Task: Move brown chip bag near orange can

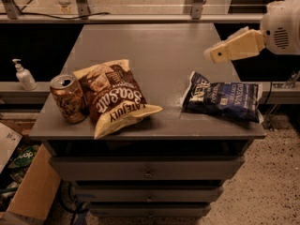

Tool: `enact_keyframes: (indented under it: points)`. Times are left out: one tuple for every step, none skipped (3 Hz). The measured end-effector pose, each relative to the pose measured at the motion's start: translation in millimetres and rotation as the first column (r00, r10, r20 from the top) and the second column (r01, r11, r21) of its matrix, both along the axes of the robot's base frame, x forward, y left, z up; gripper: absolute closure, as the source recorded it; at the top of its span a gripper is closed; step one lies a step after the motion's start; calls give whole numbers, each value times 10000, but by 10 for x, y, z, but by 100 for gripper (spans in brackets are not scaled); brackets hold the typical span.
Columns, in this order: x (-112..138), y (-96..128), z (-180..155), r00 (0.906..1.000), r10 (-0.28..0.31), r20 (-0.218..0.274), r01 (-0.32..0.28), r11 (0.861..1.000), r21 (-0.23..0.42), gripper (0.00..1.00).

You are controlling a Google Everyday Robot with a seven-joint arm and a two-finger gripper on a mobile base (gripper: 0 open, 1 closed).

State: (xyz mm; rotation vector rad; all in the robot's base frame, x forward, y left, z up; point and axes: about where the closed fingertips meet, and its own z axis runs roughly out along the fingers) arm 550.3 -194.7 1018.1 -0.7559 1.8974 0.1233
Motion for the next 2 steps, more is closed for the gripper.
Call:
enact_keyframes:
  points:
    - [175, -113, 107, 9966, -421, 705, 389, 9982, 458, 0]
    - [432, -368, 397, 9695, -1691, 1776, 1444, 9790, 1440, 0]
